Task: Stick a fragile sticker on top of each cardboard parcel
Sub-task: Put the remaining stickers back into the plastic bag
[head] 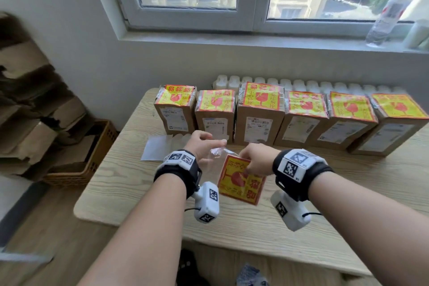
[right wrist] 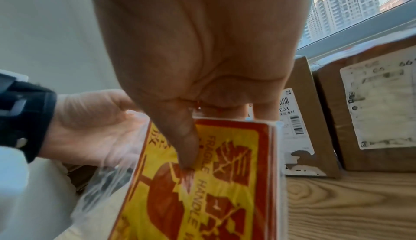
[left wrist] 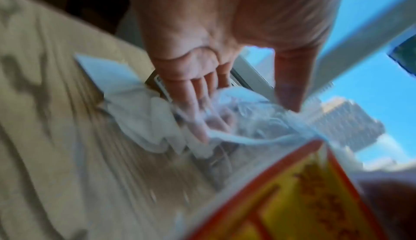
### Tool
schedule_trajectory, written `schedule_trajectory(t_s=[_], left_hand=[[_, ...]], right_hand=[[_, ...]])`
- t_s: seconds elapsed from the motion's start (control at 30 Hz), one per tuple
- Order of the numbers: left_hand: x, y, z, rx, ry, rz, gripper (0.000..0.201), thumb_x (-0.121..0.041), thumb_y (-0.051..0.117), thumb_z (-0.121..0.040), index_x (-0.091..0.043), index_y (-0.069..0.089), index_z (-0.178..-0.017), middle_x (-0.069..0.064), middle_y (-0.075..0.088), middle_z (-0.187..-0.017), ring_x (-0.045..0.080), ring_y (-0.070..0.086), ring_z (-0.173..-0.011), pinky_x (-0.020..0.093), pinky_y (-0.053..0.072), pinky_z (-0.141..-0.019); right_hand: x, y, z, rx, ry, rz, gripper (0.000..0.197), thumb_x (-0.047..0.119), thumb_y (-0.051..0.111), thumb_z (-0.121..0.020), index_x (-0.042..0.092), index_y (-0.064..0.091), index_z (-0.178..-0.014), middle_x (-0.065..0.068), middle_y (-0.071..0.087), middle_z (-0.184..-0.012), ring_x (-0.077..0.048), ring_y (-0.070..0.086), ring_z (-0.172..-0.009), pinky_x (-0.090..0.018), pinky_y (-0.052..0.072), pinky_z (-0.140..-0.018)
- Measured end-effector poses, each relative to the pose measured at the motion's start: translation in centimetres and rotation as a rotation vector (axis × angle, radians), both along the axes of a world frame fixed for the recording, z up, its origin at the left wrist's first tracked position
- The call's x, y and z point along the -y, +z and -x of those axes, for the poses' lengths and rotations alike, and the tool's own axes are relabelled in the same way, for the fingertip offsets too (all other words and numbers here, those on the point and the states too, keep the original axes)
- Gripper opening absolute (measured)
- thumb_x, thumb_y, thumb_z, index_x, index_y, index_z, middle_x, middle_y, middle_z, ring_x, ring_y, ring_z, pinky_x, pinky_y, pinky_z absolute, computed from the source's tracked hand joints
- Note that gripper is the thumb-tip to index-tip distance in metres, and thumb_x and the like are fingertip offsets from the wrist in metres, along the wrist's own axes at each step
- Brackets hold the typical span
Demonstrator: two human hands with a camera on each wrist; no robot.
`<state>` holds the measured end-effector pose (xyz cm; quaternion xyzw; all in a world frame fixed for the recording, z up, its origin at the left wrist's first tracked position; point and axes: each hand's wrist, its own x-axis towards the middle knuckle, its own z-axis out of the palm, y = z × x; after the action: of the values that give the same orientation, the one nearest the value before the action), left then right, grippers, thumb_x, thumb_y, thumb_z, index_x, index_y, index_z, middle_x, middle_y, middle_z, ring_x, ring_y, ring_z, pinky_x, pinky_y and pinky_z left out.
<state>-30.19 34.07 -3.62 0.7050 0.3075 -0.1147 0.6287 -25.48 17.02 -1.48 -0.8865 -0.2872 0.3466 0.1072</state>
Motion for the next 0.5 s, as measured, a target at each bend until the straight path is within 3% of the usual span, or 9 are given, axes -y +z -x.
schedule_trajectory(t_s=[0.07, 0.1, 0.17, 0.3, 0.4, 0.5], left_hand=[[-1.0, 0.0, 0.2, 0.009, -0.191, -0.105, 0.085, -0.032, 0.084, -0.068, -0.025, 0.040, -0.140, 0.001, 0.044, -0.133, 0.021, 0.044, -0.127, 0.040, 0.041, -0.102], [-1.2, 0.0, 0.3, -0.015, -0.303, -0.129, 0.090, -0.036, 0.085, -0.063, -0.028, 0.041, -0.140, -0.002, 0.042, -0.138, 0.019, 0.041, -0.131, 0.040, 0.036, -0.106], [-1.8, -0.4, 0.4, -0.091, -0.431, -0.184, 0.076, -0.031, 0.086, -0.060, -0.028, 0.052, -0.128, -0.002, 0.051, -0.135, 0.019, 0.047, -0.126, 0.040, 0.036, -0.107], [-2.7, -1.2, 0.4, -0.114, -0.429, -0.232, 0.040, -0.007, 0.083, -0.067, -0.021, 0.058, -0.095, 0.001, 0.067, -0.100, 0.020, 0.060, -0.103, 0.035, 0.043, -0.096], [-3.7, -2.1, 0.4, -0.120, -0.359, -0.222, 0.028, -0.009, 0.078, -0.076, -0.015, 0.057, -0.093, 0.002, 0.065, -0.089, 0.016, 0.063, -0.085, 0.032, 0.051, -0.077], [-4.9, -3.2, 0.4, -0.175, -0.286, -0.199, 0.021, -0.008, 0.072, -0.083, -0.014, 0.054, -0.093, 0.012, 0.067, -0.101, 0.025, 0.067, -0.093, 0.040, 0.055, -0.081]], right_hand=[[-0.1, 0.0, -0.2, -0.036, -0.007, 0.005, 0.019, 0.017, 0.059, -0.091, 0.025, 0.067, -0.106, 0.002, 0.072, -0.099, -0.015, 0.068, -0.090, -0.029, 0.055, -0.075], [-0.2, 0.0, -0.4, -0.051, -0.015, -0.007, 0.021, 0.018, 0.059, -0.091, 0.025, 0.066, -0.109, 0.003, 0.071, -0.099, -0.014, 0.068, -0.091, -0.029, 0.055, -0.076], [-0.7, 0.0, -0.7, -0.092, -0.040, -0.042, 0.020, 0.018, 0.059, -0.092, 0.025, 0.065, -0.109, 0.004, 0.070, -0.098, -0.014, 0.067, -0.091, -0.030, 0.055, -0.078], [-2.0, -0.4, -1.0, -0.120, -0.075, -0.084, 0.020, 0.020, 0.059, -0.093, 0.025, 0.065, -0.111, 0.005, 0.069, -0.097, -0.014, 0.067, -0.090, -0.030, 0.055, -0.080], [-2.9, -1.1, -1.4, -0.052, -0.119, -0.125, 0.010, 0.024, 0.063, -0.091, 0.025, 0.062, -0.100, 0.006, 0.066, -0.094, -0.011, 0.063, -0.084, -0.024, 0.048, -0.070], [-3.6, -2.1, -2.0, -0.017, -0.200, -0.167, 0.015, 0.027, 0.069, -0.086, 0.023, 0.056, -0.092, 0.005, 0.062, -0.091, -0.012, 0.061, -0.079, -0.023, 0.047, -0.061]])
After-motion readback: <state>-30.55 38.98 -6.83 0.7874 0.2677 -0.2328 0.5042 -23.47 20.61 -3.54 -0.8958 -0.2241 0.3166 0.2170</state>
